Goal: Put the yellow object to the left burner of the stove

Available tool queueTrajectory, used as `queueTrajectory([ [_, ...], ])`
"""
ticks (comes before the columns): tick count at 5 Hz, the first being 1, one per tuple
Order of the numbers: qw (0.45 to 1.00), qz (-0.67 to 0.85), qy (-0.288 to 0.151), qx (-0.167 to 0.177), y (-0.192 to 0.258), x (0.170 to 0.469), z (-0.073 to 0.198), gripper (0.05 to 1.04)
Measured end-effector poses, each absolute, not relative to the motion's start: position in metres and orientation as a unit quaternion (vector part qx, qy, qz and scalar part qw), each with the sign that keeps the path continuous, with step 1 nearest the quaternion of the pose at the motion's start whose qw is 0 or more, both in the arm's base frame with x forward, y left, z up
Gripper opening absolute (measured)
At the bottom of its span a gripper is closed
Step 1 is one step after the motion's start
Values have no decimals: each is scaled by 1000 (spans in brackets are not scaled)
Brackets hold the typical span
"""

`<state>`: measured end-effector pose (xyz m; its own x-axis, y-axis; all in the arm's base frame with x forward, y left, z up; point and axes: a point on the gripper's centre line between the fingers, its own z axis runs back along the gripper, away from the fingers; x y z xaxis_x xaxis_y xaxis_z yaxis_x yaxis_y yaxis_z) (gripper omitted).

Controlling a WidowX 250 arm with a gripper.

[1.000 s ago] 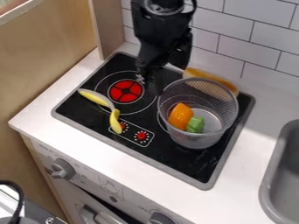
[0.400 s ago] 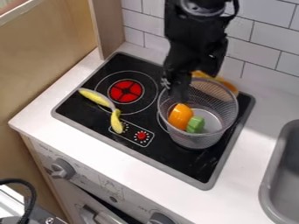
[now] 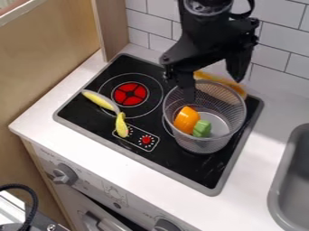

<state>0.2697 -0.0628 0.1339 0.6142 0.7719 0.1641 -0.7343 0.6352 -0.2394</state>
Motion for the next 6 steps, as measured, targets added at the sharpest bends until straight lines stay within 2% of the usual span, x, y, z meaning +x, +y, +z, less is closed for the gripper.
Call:
queueTrajectory([
  [1,931,340,-125,-44,-56,276,142,999],
  [3,961,242,-109,82,-38,291,144,999],
  [4,964,221,-114,95,-31,292,142,999],
  [6,962,232,-119,87,-29,292,133,999],
])
